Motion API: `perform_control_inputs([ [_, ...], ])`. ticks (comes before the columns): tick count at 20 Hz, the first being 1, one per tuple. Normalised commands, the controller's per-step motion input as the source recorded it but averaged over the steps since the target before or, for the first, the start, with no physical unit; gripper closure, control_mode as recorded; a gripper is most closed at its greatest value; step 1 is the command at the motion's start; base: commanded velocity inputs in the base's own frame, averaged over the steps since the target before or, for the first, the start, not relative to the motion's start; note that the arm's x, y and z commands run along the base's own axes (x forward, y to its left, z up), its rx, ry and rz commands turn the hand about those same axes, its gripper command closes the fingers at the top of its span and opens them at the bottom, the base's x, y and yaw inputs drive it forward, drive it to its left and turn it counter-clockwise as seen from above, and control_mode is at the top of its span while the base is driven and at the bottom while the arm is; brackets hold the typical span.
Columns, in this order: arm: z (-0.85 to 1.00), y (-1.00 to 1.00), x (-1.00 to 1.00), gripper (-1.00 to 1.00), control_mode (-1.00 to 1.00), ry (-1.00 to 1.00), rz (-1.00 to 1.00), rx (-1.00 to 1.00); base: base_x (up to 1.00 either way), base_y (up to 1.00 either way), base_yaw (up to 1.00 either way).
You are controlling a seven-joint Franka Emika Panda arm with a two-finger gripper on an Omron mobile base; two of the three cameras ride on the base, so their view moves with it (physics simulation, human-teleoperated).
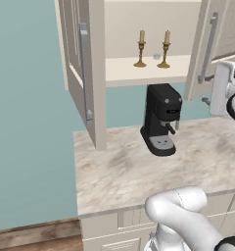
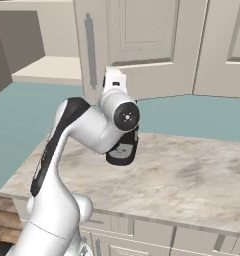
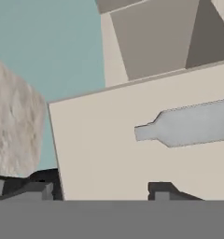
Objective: Pick the candle and candle from the dining table and place them in the open cabinet. Close the cabinet after placing the objects.
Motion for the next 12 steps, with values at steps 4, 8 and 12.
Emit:
perform_control_inputs([
  [4,0.13,0.21,0.96,-1.00,-1.00,0.12,-0.28,-0.12,0.00,0.00,0.00],
  [8,0.01,0.00,0.81,-1.00,-1.00,0.08,-0.18,-0.07,0.00,0.00,0.00],
  [12,0.00,0.00,0.67,-1.00,-1.00,0.04,-0.13,-0.05,0.00,0.00,0.00],
])
